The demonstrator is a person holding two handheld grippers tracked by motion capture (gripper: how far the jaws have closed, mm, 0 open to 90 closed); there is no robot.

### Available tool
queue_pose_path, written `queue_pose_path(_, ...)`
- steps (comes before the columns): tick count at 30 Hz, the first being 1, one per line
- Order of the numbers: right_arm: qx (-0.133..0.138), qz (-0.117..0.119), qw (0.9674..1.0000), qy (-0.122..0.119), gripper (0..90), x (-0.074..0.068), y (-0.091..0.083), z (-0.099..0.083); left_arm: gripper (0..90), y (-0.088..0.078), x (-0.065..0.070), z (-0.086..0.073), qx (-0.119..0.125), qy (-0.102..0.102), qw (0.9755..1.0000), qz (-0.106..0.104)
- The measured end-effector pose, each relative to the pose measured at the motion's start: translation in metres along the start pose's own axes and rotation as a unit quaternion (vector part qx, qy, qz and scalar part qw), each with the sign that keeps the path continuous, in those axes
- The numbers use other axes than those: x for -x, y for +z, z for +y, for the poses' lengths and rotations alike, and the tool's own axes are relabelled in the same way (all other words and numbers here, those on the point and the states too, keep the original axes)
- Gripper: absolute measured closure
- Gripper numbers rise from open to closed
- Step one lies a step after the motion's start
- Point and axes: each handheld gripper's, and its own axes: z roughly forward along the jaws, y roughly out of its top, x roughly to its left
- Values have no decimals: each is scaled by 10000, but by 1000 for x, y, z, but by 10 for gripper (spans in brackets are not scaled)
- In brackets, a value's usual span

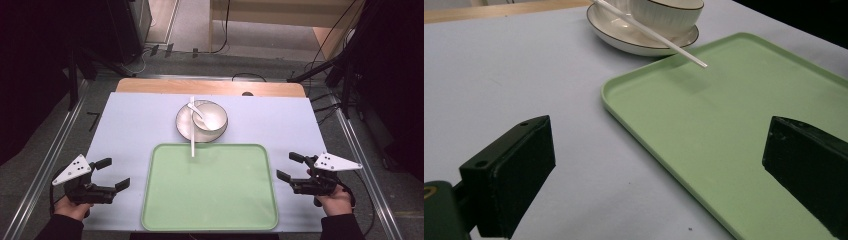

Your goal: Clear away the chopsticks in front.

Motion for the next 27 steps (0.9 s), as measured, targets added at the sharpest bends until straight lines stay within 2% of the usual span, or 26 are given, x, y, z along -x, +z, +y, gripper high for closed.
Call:
queue_pose_path(9,-27,2,10000,13,205,0,0,0,3,2,1,-1,-88,82,9998,144)
queue_pose_path(15,-22,-3,10000,11,205,0,0,0,10,3,0,-1,-93,-33,9998,145)
queue_pose_path(16,-22,-3,10000,11,205,0,0,0,32,3,0,-1,-93,-33,9998,145)
queue_pose_path(17,-25,-1,10000,8,205,0,0,0,32,3,1,-1,-119,-48,9997,211)
queue_pose_path(18,-29,-4,10000,10,205,0,0,0,93,4,1,-1,-122,-97,9994,297)
queue_pose_path(19,-34,5,10000,10,205,0,0,0,153,6,2,0,-212,-244,9983,494)
queue_pose_path(20,-28,5,10000,8,205,0,0,0,138,7,1,0,-262,-323,9980,469)
queue_pose_path(21,-24,7,10000,3,205,0,0,0,138,7,1,-1,-292,-321,9979,476)
queue_pose_path(24,-24,5,10000,3,205,0,0,0,140,7,1,-1,-260,-298,9980,488)
queue_pose_path(27,-23,6,10000,1,205,0,0,0,132,7,1,1,-150,-415,9979,484)
